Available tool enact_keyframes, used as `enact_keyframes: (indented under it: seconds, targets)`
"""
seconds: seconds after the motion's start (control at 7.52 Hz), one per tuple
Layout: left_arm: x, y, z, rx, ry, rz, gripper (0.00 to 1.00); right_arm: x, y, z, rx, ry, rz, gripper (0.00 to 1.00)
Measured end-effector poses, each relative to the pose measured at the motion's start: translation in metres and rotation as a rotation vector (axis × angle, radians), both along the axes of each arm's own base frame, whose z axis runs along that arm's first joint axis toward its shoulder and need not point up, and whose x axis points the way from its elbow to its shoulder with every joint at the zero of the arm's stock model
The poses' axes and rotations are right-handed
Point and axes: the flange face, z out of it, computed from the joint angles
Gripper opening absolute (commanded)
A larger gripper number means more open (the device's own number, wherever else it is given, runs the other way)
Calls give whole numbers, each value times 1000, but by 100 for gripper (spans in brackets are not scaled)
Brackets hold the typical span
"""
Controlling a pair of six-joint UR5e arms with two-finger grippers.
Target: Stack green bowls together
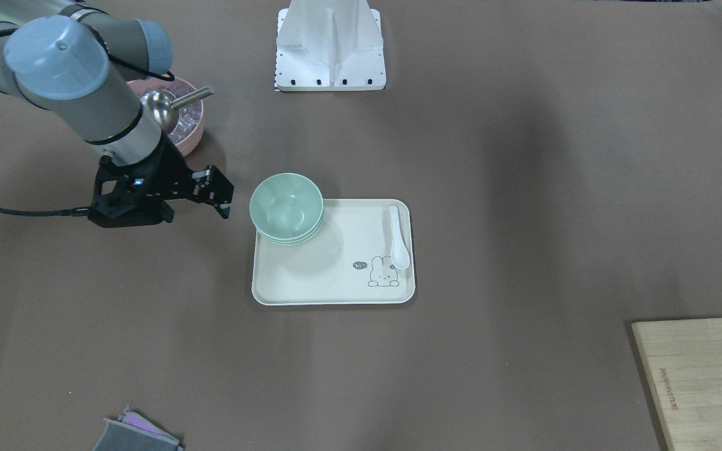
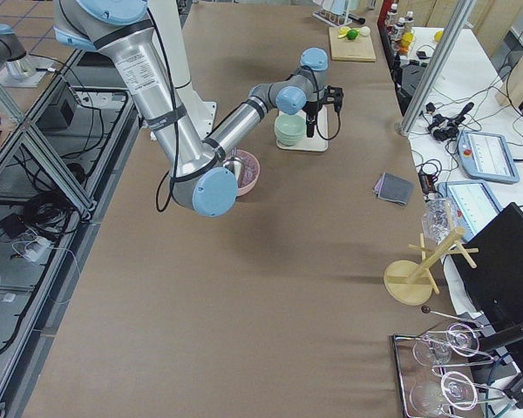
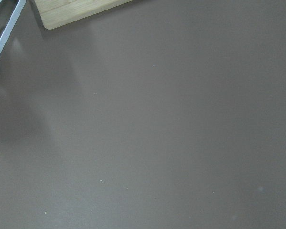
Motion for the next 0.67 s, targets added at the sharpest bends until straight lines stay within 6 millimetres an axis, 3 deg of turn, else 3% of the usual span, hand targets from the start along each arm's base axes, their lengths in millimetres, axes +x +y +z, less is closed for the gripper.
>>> enact_keyframes:
  seconds: [0.27,0.67]
  targets:
    - [0,0,-2,2,-1,-1,98,56,-9,50,11,53,36,100]
    - [0,3,8,-33,-6,-4,98,142,-10,145,42,161,16,100]
